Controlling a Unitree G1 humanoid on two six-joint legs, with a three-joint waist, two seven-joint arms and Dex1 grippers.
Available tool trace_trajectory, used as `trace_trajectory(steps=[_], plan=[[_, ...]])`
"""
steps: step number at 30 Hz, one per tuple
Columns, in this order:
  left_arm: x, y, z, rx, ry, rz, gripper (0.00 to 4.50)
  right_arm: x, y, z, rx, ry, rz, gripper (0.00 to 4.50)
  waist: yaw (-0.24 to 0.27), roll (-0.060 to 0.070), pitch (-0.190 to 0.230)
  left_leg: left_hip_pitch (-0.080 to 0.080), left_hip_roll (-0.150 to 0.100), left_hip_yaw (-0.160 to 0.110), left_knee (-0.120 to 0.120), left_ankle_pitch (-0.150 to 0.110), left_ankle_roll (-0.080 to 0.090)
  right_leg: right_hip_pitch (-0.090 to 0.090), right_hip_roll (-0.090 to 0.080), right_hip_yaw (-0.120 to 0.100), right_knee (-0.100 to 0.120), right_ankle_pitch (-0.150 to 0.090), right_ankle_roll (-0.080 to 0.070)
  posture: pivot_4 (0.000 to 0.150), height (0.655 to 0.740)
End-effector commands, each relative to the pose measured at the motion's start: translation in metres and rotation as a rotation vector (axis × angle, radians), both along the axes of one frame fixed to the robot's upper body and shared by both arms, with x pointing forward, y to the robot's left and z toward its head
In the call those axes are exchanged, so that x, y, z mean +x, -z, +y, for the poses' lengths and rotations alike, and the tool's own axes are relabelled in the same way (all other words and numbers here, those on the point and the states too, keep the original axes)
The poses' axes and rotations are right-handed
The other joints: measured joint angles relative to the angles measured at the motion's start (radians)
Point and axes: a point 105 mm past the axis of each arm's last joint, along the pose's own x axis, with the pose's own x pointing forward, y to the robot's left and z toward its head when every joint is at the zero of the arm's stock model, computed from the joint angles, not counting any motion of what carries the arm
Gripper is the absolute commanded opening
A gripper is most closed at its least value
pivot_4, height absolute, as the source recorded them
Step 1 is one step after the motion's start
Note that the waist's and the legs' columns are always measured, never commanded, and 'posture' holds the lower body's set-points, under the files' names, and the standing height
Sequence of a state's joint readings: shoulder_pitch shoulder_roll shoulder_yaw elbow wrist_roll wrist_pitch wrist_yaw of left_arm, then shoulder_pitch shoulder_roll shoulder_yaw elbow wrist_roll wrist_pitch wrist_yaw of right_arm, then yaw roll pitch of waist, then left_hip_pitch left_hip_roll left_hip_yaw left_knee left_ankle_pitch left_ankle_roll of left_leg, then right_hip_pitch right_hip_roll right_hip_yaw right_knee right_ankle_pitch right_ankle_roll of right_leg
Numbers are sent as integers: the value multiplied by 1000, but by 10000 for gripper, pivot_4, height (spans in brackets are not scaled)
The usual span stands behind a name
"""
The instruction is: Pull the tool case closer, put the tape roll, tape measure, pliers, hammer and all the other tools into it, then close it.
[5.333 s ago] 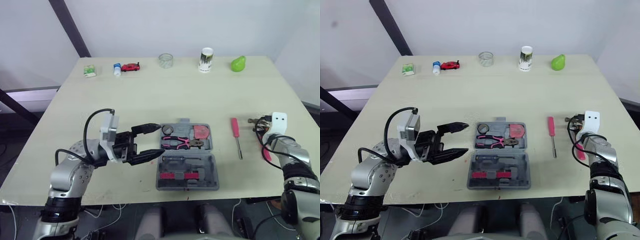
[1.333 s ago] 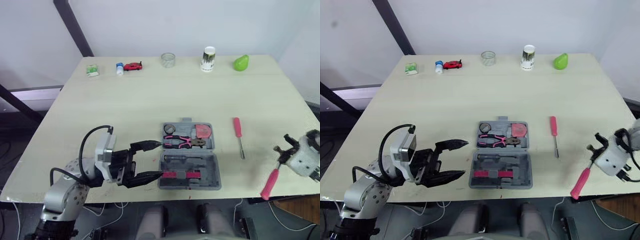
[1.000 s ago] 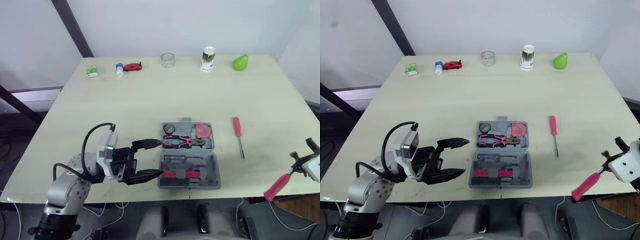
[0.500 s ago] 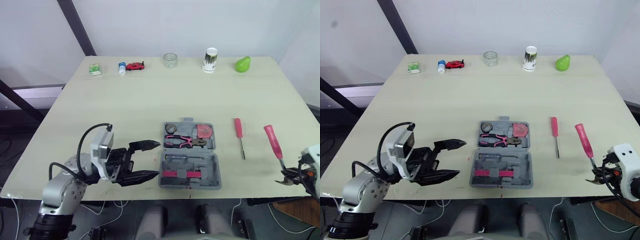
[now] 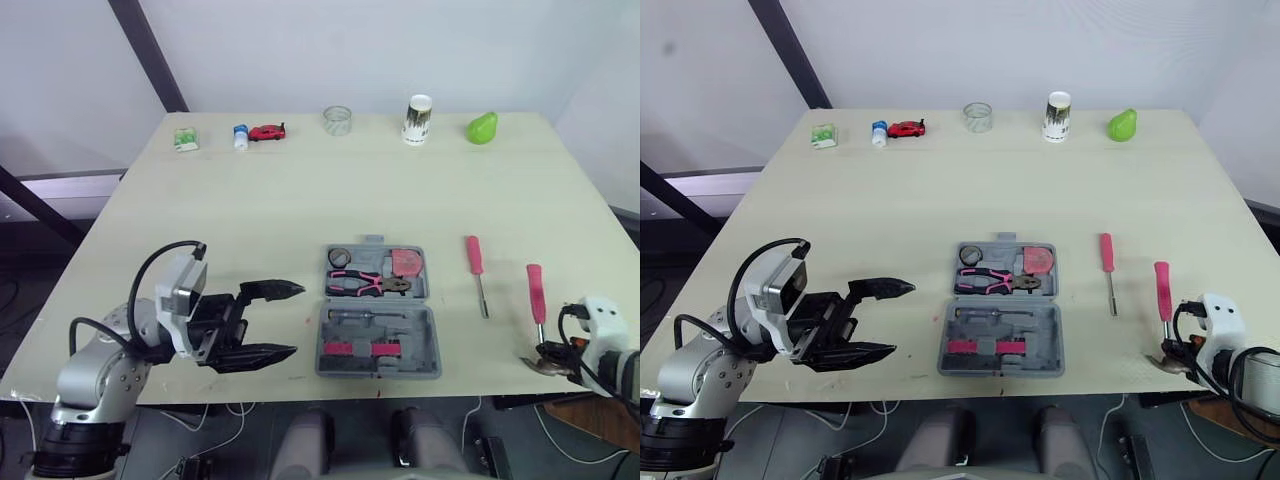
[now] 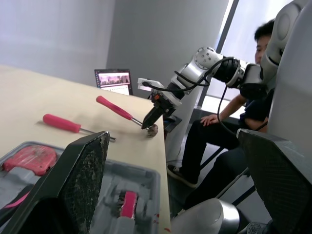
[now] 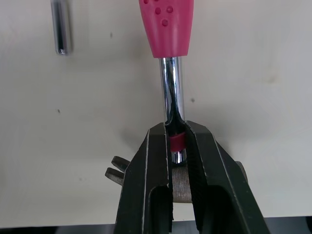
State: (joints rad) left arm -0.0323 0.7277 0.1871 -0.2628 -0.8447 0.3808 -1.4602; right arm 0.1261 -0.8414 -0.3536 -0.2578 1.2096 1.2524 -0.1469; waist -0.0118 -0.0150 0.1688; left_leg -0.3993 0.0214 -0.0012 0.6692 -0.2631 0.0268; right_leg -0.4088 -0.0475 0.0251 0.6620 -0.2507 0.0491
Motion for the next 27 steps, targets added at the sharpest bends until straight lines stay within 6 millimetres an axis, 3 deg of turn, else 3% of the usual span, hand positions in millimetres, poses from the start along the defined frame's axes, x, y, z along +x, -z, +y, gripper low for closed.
trace_trajectory(steps=[1, 7, 8, 9, 14, 17, 27], plan=[[-4, -4, 2, 9, 1, -34, 45000, 1, 6, 1, -17, -20, 26, 426, 0, -1, 0, 0, 0, 0, 0, 0, 0, 0, 0, 0, 0, 0, 0, 1500, 7400], [-9, -1, 8, 10, 2, -10, 45000, 11, 13, 6, -5, -28, -1, 426, -3, -9, -5, 0, 1, 0, 0, 0, 0, 0, 1, 0, 0, 0, 0, 1500, 7400], [-9, -1, 10, 13, 2, -8, 45000, 13, 13, 5, -7, -33, -26, 9360, -4, -10, -6, 1, 1, 0, 0, 0, 0, 0, 1, 0, 0, 0, 0, 1500, 7400], [-9, -1, 12, 15, 2, -7, 45000, 14, 12, 3, -24, -39, -58, 11571, -4, -12, -7, 1, 1, 0, 0, 0, 0, 0, 1, 0, 0, 0, 0, 1500, 7400], [-6, 1, 17, 16, -5, -9, 45000, 5, 9, -3, -86, -68, -194, 34330, 3, -13, -8, 1, 1, 0, 0, 0, 0, 0, 0, 0, -1, 0, 0, 1500, 7400], [-4, 1, 17, 6, -6, -15, 45000, -7, 16, -2, -110, -90, -240, 34330, 8, -12, -8, 0, 1, -1, 0, 0, 0, 0, 0, -1, -1, 0, 0, 1500, 7400], [-1, 3, 14, -7, -1, -23, 45000, -8, 34, -4, -201, -58, -405, 34330, -1, -11, -9, 1, 1, -1, 0, 0, 0, 0, 0, -1, 0, 0, 0, 1500, 7400]])
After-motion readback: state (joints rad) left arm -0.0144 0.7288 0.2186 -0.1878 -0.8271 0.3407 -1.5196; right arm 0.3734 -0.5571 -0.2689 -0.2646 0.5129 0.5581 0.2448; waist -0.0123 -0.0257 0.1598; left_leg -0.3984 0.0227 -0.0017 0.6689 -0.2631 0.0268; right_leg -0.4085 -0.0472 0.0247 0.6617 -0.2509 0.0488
